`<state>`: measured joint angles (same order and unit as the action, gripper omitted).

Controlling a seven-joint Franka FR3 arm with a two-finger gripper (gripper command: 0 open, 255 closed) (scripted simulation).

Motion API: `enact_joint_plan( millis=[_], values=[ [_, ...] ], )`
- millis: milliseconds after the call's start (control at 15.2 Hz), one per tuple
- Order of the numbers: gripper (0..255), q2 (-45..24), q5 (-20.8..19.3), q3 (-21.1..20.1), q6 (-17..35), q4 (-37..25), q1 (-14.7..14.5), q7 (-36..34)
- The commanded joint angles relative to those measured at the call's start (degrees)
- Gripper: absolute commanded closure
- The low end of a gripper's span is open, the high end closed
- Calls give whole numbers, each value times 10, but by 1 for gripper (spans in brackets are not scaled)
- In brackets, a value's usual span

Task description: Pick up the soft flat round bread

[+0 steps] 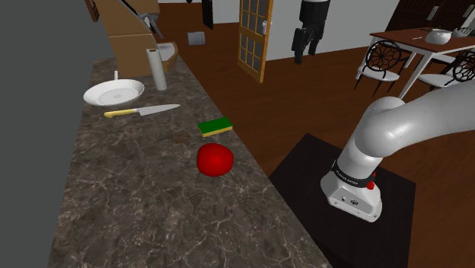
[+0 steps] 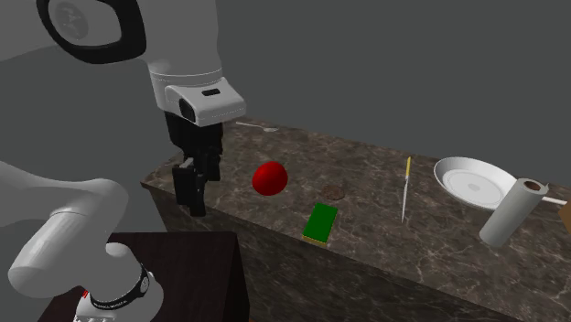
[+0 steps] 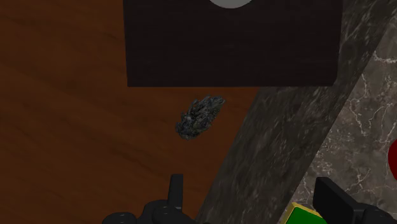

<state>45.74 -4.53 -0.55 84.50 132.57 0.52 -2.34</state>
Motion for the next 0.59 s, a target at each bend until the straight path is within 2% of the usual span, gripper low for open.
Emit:
enact_joint_plan(
  millis=[0,528],
  values=[
    [0,0,0,0,0,0,0,0],
    [0,-114,24,-22,134,15,-35,12]
  ],
)
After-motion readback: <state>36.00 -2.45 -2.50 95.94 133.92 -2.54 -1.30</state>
